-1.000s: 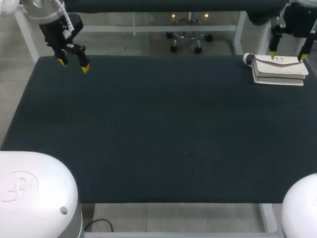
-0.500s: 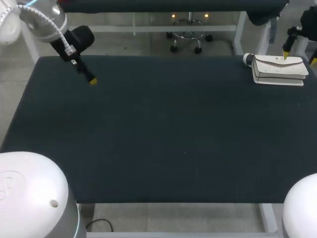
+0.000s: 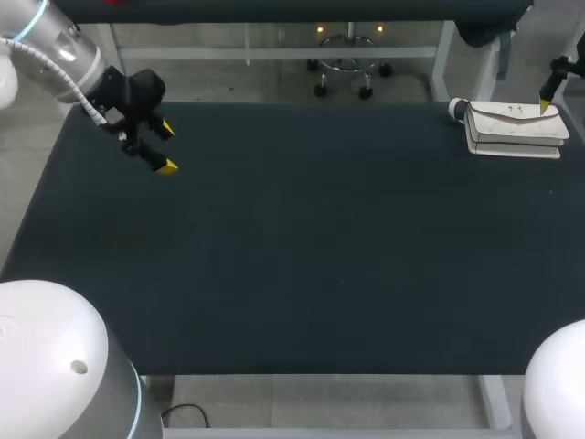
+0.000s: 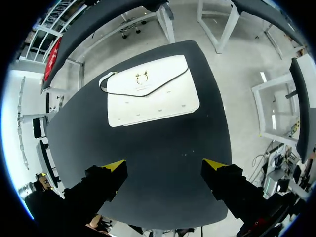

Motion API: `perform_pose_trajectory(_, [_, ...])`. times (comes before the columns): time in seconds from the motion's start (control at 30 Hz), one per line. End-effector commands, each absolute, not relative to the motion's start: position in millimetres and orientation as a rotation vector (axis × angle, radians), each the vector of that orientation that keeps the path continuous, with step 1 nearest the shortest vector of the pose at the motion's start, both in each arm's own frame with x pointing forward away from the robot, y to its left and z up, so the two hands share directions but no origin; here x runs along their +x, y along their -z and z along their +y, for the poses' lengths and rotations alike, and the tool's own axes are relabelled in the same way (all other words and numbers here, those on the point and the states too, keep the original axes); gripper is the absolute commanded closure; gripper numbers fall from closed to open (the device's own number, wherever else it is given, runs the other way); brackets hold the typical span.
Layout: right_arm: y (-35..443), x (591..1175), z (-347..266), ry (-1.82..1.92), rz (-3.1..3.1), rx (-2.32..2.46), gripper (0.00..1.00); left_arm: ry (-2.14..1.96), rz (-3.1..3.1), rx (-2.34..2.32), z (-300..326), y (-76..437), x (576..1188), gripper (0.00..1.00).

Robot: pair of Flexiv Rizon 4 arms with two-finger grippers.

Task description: Pick up the bag, open it, inspect its contents, close it, and place it on the opposite side

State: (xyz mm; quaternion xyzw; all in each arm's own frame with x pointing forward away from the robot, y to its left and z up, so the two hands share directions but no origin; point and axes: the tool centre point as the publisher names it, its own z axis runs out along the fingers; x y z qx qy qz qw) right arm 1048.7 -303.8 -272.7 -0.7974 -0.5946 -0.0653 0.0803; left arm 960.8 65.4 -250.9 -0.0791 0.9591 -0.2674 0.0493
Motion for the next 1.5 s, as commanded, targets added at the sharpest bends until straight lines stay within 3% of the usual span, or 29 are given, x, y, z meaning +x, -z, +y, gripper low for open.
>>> perform_pose_trajectory(0.03, [282,1056,-315,0.227,-1.744,-2.376,0.0,0.964,2.894,-0.188,65,257,966,0.0])
perform_pose_trajectory(1.5, [354,1113,-365,0.37,-1.466,-2.315,0.0,0.966,2.923,-0.074,54,273,964,0.0])
